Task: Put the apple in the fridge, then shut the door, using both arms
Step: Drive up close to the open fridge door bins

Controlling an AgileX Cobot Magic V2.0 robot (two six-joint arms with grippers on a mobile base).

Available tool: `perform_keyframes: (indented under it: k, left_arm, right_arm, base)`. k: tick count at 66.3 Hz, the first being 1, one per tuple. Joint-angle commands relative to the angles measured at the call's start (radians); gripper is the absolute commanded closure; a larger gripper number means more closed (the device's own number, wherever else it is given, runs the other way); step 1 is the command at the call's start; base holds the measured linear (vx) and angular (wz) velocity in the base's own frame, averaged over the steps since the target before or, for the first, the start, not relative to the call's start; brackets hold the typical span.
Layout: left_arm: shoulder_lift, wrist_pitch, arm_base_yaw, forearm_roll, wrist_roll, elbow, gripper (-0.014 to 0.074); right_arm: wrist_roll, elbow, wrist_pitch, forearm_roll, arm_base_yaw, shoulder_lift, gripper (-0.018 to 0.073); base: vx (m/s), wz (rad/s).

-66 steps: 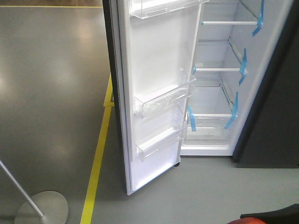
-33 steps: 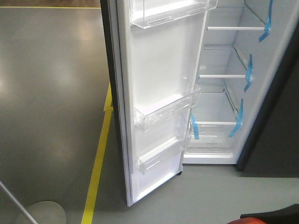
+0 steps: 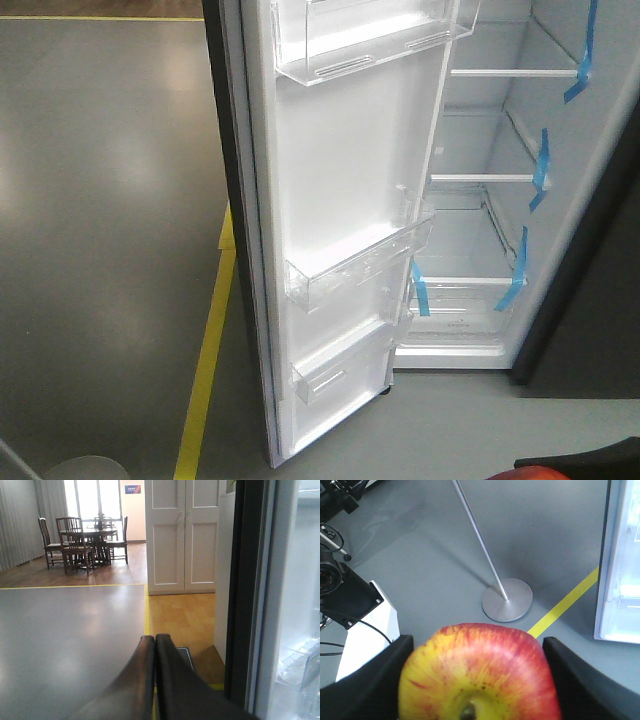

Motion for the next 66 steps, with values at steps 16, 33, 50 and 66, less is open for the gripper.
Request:
perform_keyframes:
  k: [16,33,50,66]
  left_arm:
    - [-0.014,-0.074,0.003,-0.001,-0.005,-0.017,0.0603]
    - [-0.014,-0.074,0.003,-0.001,-0.005,-0.017,0.0603]
    - [-0.014,-0.074,0.003,-0.001,-0.005,-0.017,0.0603]
    - [-0.014,-0.074,0.003,-0.001,-0.005,-0.017,0.0603]
  right_arm:
    - [-0.001,-0.027,-0.038,0.053,0.002,0.003,0.0447]
    - [-0.001,-0.027,-0.038,0.053,0.002,0.003,0.0447]
    - [-0.001,-0.027,-0.038,0.053,0.002,0.003,0.0447]
    - [-0.001,-0.027,-0.038,0.053,0.002,0.003,0.0447]
  base:
    - [0.1,-0.01]
    - [0.1,-0.01]
    - [0.09,-0.02]
    - [0.08,-0.03]
